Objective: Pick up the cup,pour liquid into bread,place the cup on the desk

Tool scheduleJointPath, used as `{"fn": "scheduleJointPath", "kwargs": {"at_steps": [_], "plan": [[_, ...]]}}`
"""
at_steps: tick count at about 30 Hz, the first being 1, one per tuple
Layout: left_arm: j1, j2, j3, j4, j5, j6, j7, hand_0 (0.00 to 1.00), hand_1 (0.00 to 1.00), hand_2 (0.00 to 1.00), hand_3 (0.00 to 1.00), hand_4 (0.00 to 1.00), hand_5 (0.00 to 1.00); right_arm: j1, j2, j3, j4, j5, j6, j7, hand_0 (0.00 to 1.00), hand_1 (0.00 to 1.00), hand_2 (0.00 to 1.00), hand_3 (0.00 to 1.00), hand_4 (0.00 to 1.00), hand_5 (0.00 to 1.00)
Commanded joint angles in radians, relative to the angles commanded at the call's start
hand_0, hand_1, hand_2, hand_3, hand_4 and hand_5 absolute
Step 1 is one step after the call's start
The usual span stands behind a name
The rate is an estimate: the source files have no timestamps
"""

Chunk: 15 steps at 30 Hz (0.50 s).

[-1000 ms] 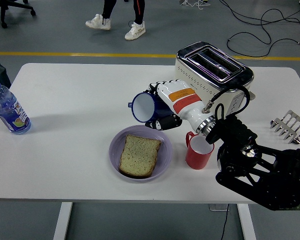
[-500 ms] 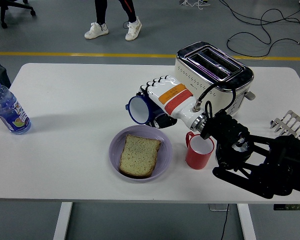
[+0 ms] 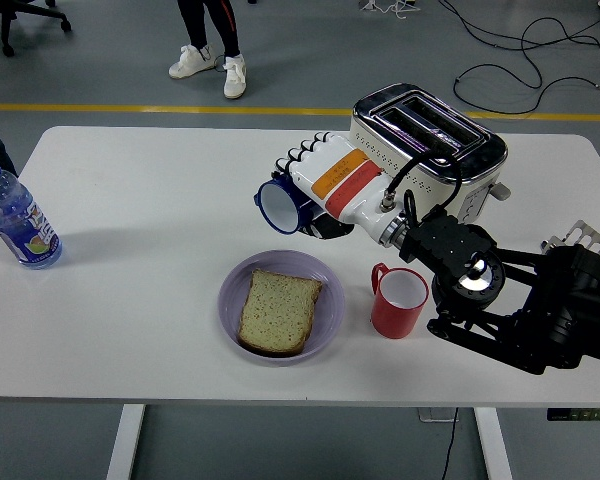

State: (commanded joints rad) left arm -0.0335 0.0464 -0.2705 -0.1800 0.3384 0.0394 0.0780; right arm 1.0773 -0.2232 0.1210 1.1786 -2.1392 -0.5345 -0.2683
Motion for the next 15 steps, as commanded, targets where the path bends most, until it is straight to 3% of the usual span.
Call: {"fn": "scheduleJointPath", "kwargs": {"at_steps": [15], "plan": [[-0.003, 0.0, -0.018, 0.0, 0.016, -0.001, 0.004, 0.679, 0.72, 0.747, 0.676, 0.432, 0.935, 0.027, 0.008, -0.045, -0.038, -0.13, -0.021, -0.066, 0.415, 0.339, 0.5, 0.536, 0.574, 0.002]]}}
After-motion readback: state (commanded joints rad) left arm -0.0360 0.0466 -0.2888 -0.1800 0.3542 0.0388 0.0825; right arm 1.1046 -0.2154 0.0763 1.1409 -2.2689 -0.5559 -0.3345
